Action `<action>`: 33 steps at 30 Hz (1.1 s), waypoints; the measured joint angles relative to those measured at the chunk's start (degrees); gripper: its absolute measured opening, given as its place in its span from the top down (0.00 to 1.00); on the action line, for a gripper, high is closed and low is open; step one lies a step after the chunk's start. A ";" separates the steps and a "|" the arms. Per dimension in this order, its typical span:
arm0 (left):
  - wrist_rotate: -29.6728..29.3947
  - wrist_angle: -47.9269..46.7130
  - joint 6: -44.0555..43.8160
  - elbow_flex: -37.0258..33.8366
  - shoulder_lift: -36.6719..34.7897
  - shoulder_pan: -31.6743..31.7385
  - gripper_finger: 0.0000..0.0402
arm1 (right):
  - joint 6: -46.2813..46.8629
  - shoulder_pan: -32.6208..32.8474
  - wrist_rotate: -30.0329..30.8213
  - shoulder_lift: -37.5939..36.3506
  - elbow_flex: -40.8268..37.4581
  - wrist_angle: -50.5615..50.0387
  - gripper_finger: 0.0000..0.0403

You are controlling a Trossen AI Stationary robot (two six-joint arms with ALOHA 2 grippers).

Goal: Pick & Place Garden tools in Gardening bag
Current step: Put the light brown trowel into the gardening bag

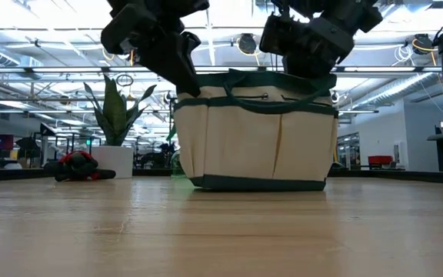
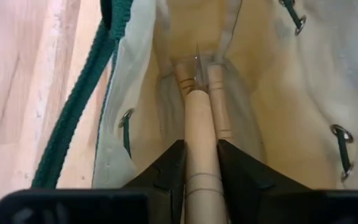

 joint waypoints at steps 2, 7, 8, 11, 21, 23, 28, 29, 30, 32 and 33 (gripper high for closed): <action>0.00 -0.43 -0.02 0.00 0.00 0.00 0.95 | -0.01 -0.17 -0.84 0.00 0.00 -0.09 0.79; -0.02 -0.67 -0.21 0.00 0.00 0.00 0.98 | 0.03 -0.86 -1.01 -0.01 0.02 -2.46 0.79; -0.02 -0.67 -0.19 0.00 0.00 0.00 0.97 | 0.01 -1.09 -1.22 0.00 0.02 -3.09 0.80; -0.04 -0.63 -0.17 0.00 -0.01 -0.02 0.95 | 0.01 -1.53 -2.33 -0.02 0.02 -4.09 0.80; -0.07 -1.11 -0.06 0.00 -0.02 0.00 0.96 | -4.53 -2.36 -2.28 0.34 0.02 -3.97 0.68; -0.10 -1.22 -0.06 0.00 -0.02 0.00 0.94 | -4.71 -2.66 -2.28 0.50 0.02 -3.97 0.65; -0.11 -1.44 0.02 0.00 -0.02 0.00 0.97 | -5.65 -2.67 -2.26 0.48 0.02 -3.94 0.59; -0.11 -1.44 0.02 0.00 -0.02 0.00 0.98 | -5.76 -2.66 -2.26 0.48 0.02 -3.86 0.57; -0.11 -1.46 0.02 0.00 -0.02 0.00 0.98 | -5.80 -2.66 -2.26 0.48 0.02 -3.67 0.56; -0.10 -1.50 -0.06 0.00 -0.02 0.00 0.98 | -5.82 -2.66 -2.26 0.48 0.00 -3.13 0.54; -0.11 -1.52 -0.10 0.00 -0.02 0.00 0.97 | -5.82 -2.66 -2.26 0.48 0.00 -2.77 0.53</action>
